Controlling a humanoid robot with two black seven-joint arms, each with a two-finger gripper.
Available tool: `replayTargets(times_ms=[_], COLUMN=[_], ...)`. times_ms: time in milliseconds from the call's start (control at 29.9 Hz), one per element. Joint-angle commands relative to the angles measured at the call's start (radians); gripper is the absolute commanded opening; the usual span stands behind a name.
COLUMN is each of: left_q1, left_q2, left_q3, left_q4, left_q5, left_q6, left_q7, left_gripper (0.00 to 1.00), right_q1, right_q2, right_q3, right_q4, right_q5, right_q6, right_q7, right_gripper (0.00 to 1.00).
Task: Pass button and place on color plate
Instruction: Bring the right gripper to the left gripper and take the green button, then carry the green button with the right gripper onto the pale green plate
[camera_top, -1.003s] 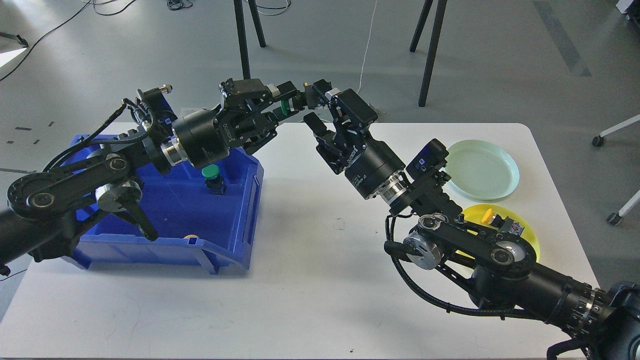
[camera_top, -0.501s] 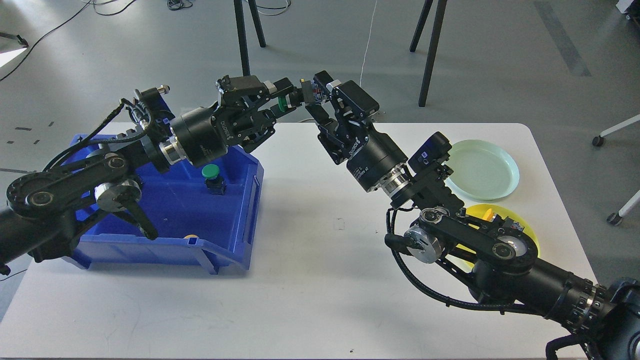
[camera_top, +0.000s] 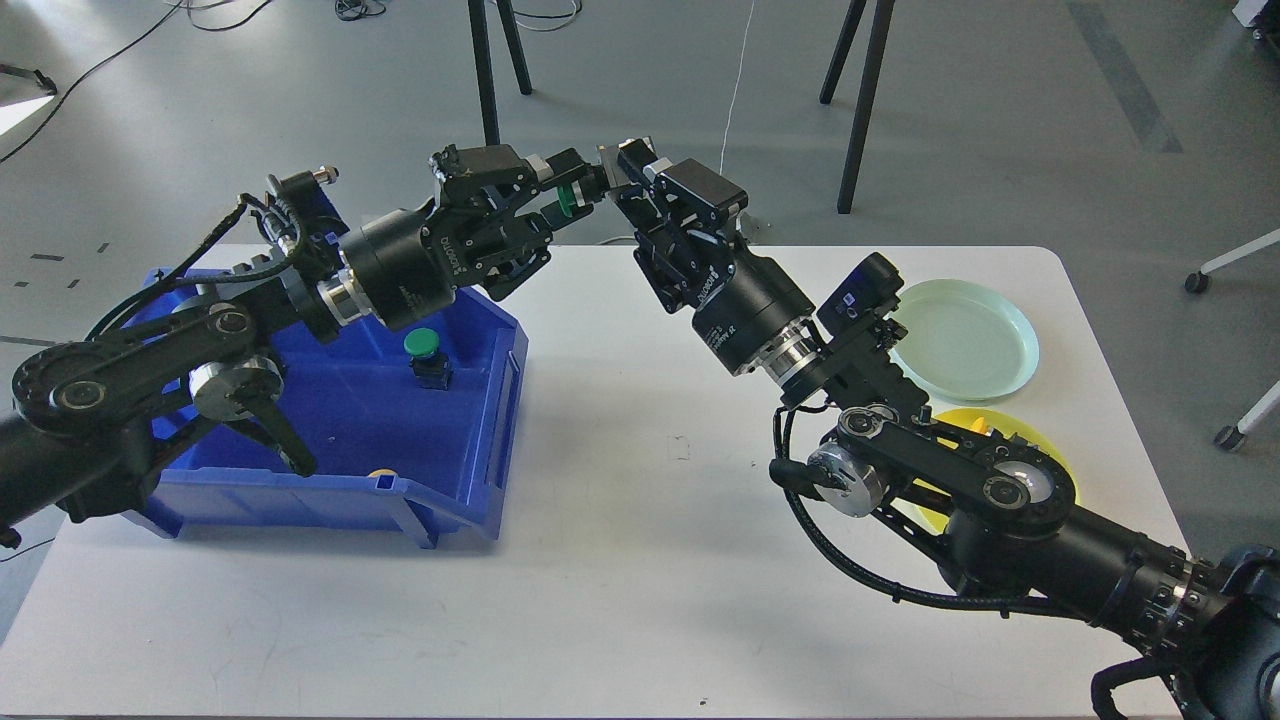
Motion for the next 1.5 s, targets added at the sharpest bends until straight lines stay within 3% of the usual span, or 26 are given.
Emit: replayTargets(times_ms=[0, 33, 368, 936, 1070, 1337, 1471], left_q1=[0.001, 0.001, 0.002, 0.004, 0.007, 0.007, 0.007], left_q2=[-0.001, -0.001, -0.002, -0.004, -0.004, -0.004, -0.004], left_q3=[0.001, 0.001, 0.001, 0.0, 0.001, 0.001, 0.001], left_q4=[0.0, 0.0, -0.001, 0.0, 0.003, 0.003, 0.003], left_q5=[0.001, 0.0, 0.0, -0.003, -0.031, -0.032, -0.032], left_q6=[0.0, 0.0, 0.0, 0.0, 0.0, 0.0, 0.0], left_q7=[0.001, 0.001, 0.001, 0.001, 0.001, 0.001, 0.001], left_gripper=[0.72, 0.82, 0.94, 0.94, 0.95, 0.95, 0.95], right_q1=[0.004, 0.004, 0.002, -0.076, -0.149, -0.145, -0.125], right_q2=[0.0, -0.002, -0.009, -0.23, -0.221, -0.123, -0.083], right_q3=[-0.001, -0.003, -0.01, 0.091, 0.194, 0.198, 0.198], right_q4=[-0.001, -0.001, 0.0, -0.007, -0.148, -0.55, -0.655], right_q5=[0.0, 0.0, -0.01, 0.008, 0.129, 0.298, 0.31], right_q6=[0.001, 0.001, 0.001, -0.01, -0.039, -0.085, -0.085], right_q7=[0.001, 0.001, 0.001, 0.001, 0.001, 0.001, 0.001], right_gripper=[0.18, 0.18, 0.15, 0.12, 0.12, 0.12, 0.12])
